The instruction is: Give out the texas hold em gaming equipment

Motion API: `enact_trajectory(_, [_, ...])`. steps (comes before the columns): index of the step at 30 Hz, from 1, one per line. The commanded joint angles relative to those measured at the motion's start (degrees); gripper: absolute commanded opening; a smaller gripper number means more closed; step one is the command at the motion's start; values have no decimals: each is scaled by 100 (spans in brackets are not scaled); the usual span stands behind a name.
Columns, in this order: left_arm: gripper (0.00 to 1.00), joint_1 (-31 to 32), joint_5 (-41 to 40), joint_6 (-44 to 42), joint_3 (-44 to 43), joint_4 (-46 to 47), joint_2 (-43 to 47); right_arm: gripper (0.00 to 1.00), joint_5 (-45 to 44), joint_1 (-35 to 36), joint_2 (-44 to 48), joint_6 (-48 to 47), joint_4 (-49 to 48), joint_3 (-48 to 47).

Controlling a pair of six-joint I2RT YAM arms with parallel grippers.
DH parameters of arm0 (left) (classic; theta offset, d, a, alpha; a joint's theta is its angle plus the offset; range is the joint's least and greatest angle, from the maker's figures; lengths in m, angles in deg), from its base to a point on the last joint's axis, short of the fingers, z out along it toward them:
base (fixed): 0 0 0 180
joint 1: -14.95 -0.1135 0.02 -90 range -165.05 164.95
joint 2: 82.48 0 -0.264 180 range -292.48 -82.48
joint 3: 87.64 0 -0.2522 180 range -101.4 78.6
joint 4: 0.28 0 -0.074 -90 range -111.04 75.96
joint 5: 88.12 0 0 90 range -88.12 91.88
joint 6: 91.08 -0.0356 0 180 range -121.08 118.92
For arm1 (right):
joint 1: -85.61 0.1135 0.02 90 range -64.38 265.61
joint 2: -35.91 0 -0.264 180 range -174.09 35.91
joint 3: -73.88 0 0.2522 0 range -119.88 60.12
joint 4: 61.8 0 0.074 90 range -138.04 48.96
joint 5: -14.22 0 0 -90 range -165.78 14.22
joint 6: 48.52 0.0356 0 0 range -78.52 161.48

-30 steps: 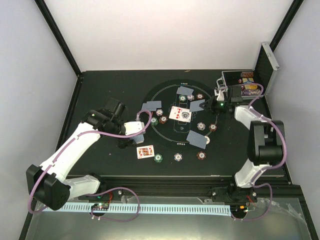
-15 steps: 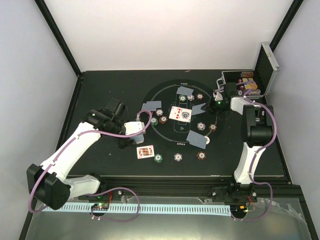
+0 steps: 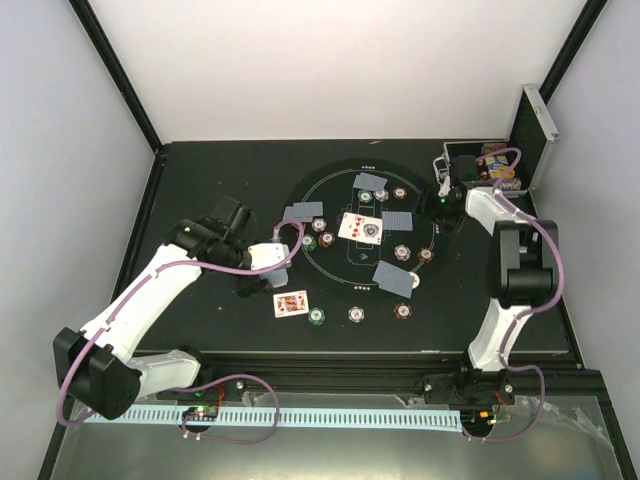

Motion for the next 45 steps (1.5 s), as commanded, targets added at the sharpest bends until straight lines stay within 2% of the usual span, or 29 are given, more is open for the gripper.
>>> enact_trajectory(1, [2, -16, 118, 20, -191, -50, -9, 75, -256, 631, 1103, 27, 2, 371])
enact_trajectory(5, [2, -16, 178, 47, -233, -69, -26, 81, 740, 1521, 1948, 568, -793, 1217])
enact_trajectory(10, [2, -17, 187, 29, -244, -79, -27, 86, 1809, 2820, 2608, 1861, -2598, 2200])
enact_trajectory(14, [2, -16, 245, 55, -277, -76, -67, 87, 2159, 3646, 2575, 2752, -3952, 2548])
enact_trajectory(19, [2, -16, 265, 56, -259, -63, -62, 87, 2317, 4335, 2251, 3313, -4878, 2581])
enact_trajectory(26, [2, -16, 269, 55, -253, -44, -61, 86, 2415, 4719, 1800, 3595, -5352, 2473])
enact_trajectory(40, [1, -19, 264, 65, -280, -76, -48, 79, 2766, 4894, 989, 4239, -6483, 2381])
enact_trajectory(45, [2, -16, 222, 56, -283, -96, -34, 76, 2778, 4827, 849, 4198, -6462, 2409])
